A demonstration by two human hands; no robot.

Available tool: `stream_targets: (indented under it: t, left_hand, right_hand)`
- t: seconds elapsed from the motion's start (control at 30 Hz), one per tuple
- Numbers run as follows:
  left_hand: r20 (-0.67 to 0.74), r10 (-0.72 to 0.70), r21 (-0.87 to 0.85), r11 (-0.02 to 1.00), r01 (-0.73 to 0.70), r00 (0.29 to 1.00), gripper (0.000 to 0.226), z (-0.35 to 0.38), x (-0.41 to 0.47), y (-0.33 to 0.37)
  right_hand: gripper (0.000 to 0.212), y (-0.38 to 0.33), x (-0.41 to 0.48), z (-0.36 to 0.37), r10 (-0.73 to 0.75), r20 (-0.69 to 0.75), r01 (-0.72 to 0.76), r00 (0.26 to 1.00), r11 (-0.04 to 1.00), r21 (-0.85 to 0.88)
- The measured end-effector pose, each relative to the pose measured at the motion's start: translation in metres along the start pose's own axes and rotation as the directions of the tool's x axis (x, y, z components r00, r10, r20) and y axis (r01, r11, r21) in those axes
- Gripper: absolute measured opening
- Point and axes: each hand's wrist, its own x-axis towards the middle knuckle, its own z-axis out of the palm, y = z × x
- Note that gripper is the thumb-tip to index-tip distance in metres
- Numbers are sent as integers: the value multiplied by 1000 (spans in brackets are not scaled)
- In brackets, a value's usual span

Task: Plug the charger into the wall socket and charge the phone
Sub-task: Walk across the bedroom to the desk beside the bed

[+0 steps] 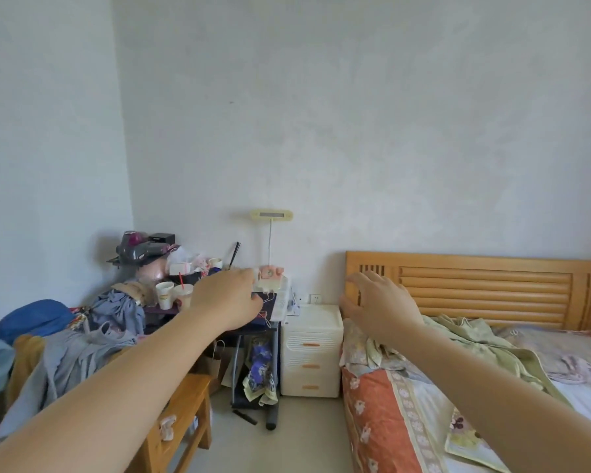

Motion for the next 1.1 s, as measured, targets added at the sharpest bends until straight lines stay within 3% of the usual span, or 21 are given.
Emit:
stream_targets:
  t: [0.4, 0.87, 1.1]
  left_hand:
    - [-21, -49, -6, 999, 49, 999, 32, 128, 227, 4]
    - [53, 45, 14, 999, -46, 998, 33, 264, 459, -65]
    - [87, 72, -18, 997, -70, 994, 37, 327, 536, -76]
  right_hand:
    - [49, 107, 194, 100, 37, 26, -34, 999, 993, -110]
    - [47, 153, 395, 235, 182, 27, -178, 983, 978, -109]
    - [47, 182, 468, 289, 184, 52, -175, 982, 973, -151]
